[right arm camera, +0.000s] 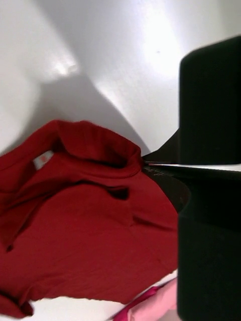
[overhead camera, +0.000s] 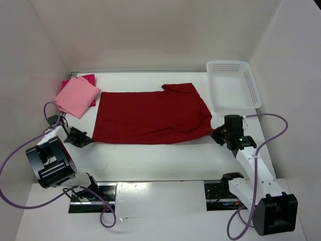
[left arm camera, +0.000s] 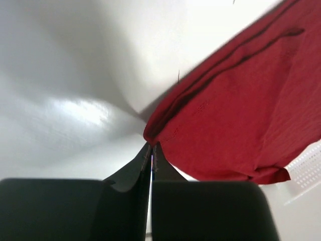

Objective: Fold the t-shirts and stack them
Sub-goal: Fold the flattened tshirt in 1/3 of the way

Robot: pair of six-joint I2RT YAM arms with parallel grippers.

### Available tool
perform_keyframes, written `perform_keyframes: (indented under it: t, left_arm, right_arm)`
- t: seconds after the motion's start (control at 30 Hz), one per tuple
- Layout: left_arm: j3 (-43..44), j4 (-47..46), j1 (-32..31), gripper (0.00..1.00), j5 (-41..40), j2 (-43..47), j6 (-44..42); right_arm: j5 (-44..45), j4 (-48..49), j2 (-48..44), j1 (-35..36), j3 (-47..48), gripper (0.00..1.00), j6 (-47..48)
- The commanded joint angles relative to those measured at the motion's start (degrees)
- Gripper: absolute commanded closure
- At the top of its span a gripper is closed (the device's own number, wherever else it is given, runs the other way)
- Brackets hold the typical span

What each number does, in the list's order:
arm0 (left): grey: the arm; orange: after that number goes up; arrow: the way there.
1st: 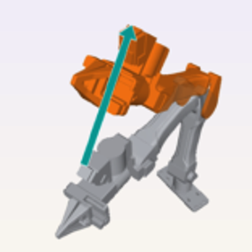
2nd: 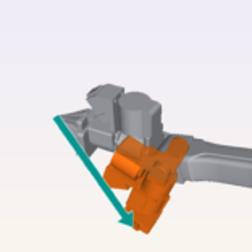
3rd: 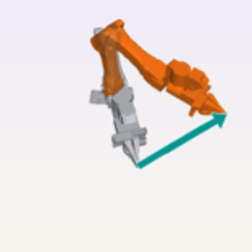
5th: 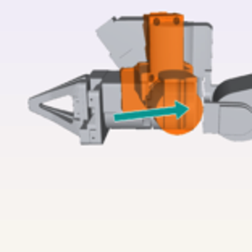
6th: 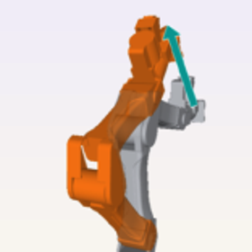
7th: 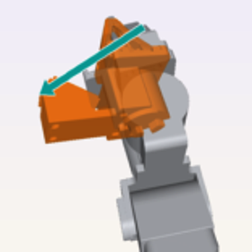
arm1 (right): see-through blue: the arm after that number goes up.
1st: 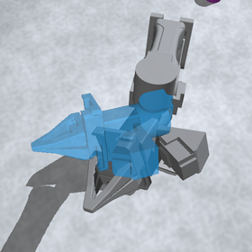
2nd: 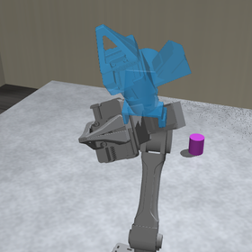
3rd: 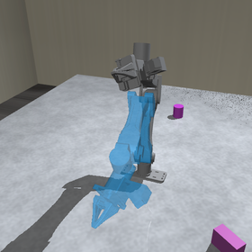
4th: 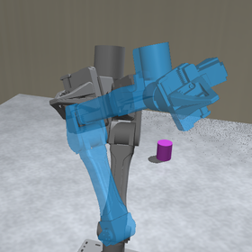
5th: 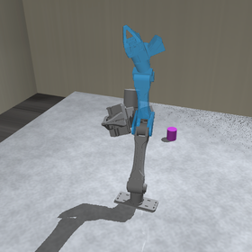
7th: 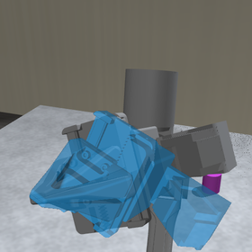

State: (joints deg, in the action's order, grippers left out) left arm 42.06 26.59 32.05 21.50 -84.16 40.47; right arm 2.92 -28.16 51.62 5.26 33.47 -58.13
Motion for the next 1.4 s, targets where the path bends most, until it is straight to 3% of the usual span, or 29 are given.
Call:
perform_keyframes:
  t: [0.0, 0.03, 0.1, 0.13, 0.17, 0.2, 0.27, 0.3, 0.37, 0.4, 0.5, 0.53, 0.57, 0.63, 0.7, 0.73, 0.77, 0.87, 1.1, 1.27, 1.37]
  left_arm:
    - [-0.1, 6.0, 1.1, 1.0, 2.2, 3.4, -1.1]
    - [-0.1, 6.8, 1.1, 1.0, 2.2, 4.3, -1.1]
    - [-0.1, 7.7, 1.1, 0.97, 4.2, 5.7, -1.6]
    - [-0.1, 7.7, 1.1, 0.87, 5.4, 5.7, -1.6]
    - [-0.1, 8.2, 1.1, 0.63, 6.0, 6.7, -1.6]
    - [-0.1, 8.2, 1.1, 0.54, 6.0, 7.3, -1.6]
    - [2.0, 8.9, 1.1, 0.38, 4.4, 8.5, -1.6]
    - [2.9, 8.9, 1.1, 0.36, 4.3, 9.3, -2.1]
    - [6.3, 7.3, -1.8, 0.36, 4.3, 9.3, -2.1]
    - [7.4, 6.6, -3.3, 0.47, 4.3, 9.9, -2.1]
    - [8.8, 3.0, -9.7, 0.62, 3.6, 10.7, -2.8]
    - [8.0, -0.5, -12.9, 0.68, 4.2, 11.3, -2.8]
    - [8.0, -1.5, -14.6, 0.7, 4.8, 11.9, -2.2]
    - [6.8, -5.3, -17.8, 0.76, 5.4, 11.3, -1.7]
    - [6.1, -7.8, -22.2, 0.77, 5.4, 9.2, 0.2]
    - [5.6, -8.5, -23.7, 0.77, 5.4, 8.4, 0.7]
    - [5.6, -9.0, -26.4, 0.77, 5.4, 7.6, 1.7]
    - [5.6, -10.5, -30.4, 0.77, 3.4, 5.6, 2.3]
    - [5.6, -12.2, -33.9, 0.77, 2.1, 1.6, 1.8]
    - [4.4, -13.6, -35.9, 0.77, 2.1, -0.1, 2.3]
    - [4.4, -14.1, -37.1, 0.77, 2.1, -1.3, 2.9]
  right_arm:
    - [-1.9, -8.4, -4.8, 1.5, -1.8, 1.0, -6.5]
    - [-1.9, -9.2, -6.1, 1.5, -1.8, 0.98, -6.5]
    - [-1.9, -9.7, -8.6, 3.7, -1.8, 0.84, -7.8]
    - [-1.3, -10.4, -8.6, 4.2, -1.8, 0.66, -7.8]
    - [-1.3, -10.4, -8.6, 4.2, -1.1, 0.6, -7.1]
    - [-1.3, -10.4, -9.2, 4.2, -1.1, 0.51, -6.6]
    - [-1.3, -8.7, -9.2, 4.2, 1.1, 0.49, -4.3]
    - [-1.3, -8.1, -7.2, 4.2, 2.0, 0.48, -3.1]
    - [-1.3, -6.9, -4.8, 4.2, 5.3, 0.48, 1.0]
    - [-1.3, -5.5, -2.2, 4.2, 5.8, 0.49, 2.7]
    - [-4.1, 1.0, 4.2, 5.6, 5.9, 0.81, 6.7]
    - [-5.1, 2.6, 6.3, 5.6, 5.9, 0.96, 6.7]
    - [-5.8, 3.5, 8.4, 6.4, 5.9, 1.0, 7.2]
    - [-5.8, 8.7, 13.1, 8.4, 5.2, 1.0, 7.8]
    - [-6.7, 12.7, 16.0, 9.0, 4.7, 0.91, 8.7]
    - [-6.7, 13.6, 19.0, 9.0, 4.7, 0.84, 8.7]
    - [-8.4, 14.2, 20.6, 9.0, 4.7, 0.69, 9.6]
    - [-9.7, 16.6, 25.5, 9.6, 6.0, 0.54, 11.0]
    - [-9.4, 20.2, 31.5, 10.2, 7.1, 0.5, 11.0]
    - [-9.9, 21.4, 35.0, 11.5, 9.0, 0.55, 11.0]
    - [-10.7, 22.1, 36.4, 11.5, 9.7, 0.64, 10.5]
